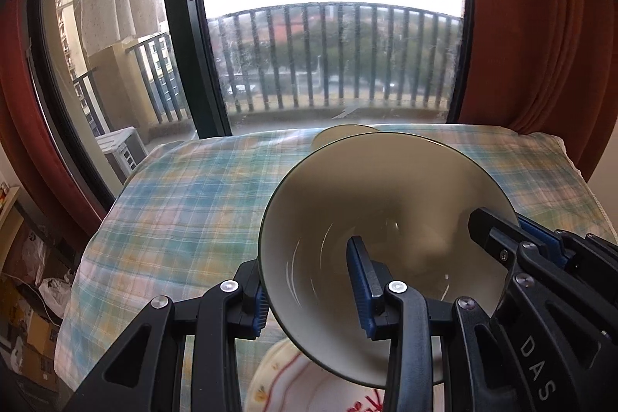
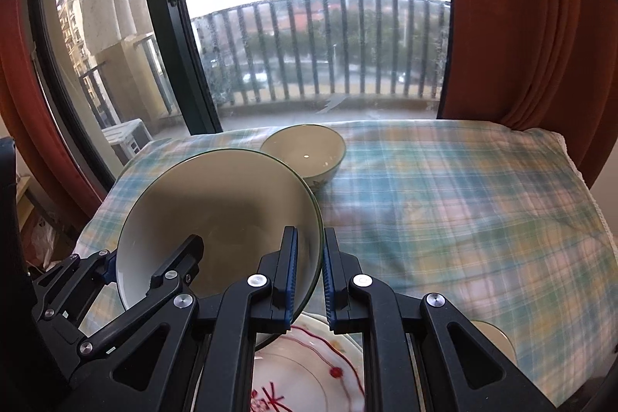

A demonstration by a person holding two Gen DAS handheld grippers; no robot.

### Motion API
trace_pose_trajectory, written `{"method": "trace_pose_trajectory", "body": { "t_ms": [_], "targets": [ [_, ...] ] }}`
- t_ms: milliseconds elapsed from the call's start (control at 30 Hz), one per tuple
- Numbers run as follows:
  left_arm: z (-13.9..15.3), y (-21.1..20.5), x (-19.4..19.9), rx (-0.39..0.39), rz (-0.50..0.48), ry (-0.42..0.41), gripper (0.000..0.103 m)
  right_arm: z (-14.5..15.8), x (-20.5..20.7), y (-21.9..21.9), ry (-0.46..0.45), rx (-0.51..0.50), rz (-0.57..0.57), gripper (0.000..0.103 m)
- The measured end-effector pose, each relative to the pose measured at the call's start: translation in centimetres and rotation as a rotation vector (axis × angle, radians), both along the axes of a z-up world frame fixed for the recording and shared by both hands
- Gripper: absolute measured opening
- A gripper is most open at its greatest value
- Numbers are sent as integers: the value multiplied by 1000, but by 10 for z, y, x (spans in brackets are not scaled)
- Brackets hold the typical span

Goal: Organize plates and bowls
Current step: 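Lower the cream bowl onto the cloth beside the plates and open both tools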

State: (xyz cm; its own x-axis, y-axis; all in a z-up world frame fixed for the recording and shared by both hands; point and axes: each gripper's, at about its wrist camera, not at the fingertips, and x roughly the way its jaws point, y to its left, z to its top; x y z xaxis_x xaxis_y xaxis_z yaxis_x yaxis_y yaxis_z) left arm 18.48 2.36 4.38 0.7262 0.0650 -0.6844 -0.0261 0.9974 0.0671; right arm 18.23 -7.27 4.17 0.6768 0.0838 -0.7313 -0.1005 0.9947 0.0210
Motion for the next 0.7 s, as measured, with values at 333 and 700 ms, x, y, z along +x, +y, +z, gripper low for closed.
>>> {"method": "trace_pose_trajectory", "body": {
  "t_ms": [333,700],
  "targets": [
    [-6,-43,-30,-10,-66,-1,36,4,-39,-47,-7,-6,-59,15],
    [-18,-85,-52,-32,-147,6,36,1,-76,-100,-18,-10,-129,15]
  ]
}}
